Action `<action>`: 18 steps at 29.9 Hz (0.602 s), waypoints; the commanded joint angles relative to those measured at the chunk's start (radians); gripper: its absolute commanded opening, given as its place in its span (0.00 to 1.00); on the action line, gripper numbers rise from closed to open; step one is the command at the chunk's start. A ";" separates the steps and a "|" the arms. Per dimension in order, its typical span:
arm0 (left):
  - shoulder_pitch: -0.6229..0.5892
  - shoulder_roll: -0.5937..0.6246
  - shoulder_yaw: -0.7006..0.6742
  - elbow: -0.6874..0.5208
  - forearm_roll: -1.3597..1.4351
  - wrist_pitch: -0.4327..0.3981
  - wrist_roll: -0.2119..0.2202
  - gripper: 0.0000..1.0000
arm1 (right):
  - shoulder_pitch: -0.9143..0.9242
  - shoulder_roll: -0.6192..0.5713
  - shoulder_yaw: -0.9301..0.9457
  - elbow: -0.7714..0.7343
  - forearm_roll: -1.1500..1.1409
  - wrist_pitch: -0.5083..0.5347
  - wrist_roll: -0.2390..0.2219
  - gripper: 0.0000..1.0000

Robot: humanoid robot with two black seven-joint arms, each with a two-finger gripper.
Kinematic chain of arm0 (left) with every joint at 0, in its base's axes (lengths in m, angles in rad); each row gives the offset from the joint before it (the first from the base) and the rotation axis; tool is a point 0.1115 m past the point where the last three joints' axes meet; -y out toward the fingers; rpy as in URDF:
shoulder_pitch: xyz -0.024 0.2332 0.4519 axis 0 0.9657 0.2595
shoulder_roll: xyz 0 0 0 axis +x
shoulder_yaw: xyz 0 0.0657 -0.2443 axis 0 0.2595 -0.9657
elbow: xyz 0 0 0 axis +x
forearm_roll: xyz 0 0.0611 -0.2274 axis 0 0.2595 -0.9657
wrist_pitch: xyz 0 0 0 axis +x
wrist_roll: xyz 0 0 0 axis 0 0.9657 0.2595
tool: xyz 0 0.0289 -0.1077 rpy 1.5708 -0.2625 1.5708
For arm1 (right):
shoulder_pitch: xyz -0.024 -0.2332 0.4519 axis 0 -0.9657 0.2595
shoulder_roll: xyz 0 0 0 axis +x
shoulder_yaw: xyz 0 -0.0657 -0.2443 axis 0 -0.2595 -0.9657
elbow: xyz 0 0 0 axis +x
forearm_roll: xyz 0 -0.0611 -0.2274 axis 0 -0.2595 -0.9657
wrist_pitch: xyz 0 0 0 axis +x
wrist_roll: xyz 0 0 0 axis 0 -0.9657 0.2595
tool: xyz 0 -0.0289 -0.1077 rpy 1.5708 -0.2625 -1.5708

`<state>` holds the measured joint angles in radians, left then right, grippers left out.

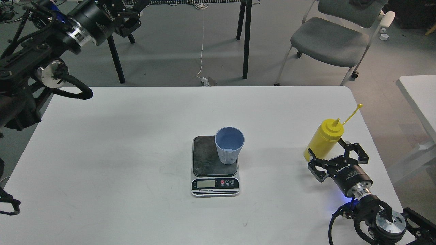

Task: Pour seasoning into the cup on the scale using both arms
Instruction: 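Move the right gripper to the yellow bottle and grasp it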

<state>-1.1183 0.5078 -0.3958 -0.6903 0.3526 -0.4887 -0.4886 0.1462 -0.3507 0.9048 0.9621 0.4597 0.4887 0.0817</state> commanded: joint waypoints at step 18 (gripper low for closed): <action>0.008 0.020 0.000 0.000 0.000 0.000 0.000 0.99 | 0.062 0.111 0.042 -0.043 -0.418 0.000 0.296 0.38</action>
<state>-1.1107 0.5270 -0.3950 -0.6910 0.3529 -0.4887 -0.4887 0.2077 -0.2396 0.9404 0.9039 0.0896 0.4887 0.3685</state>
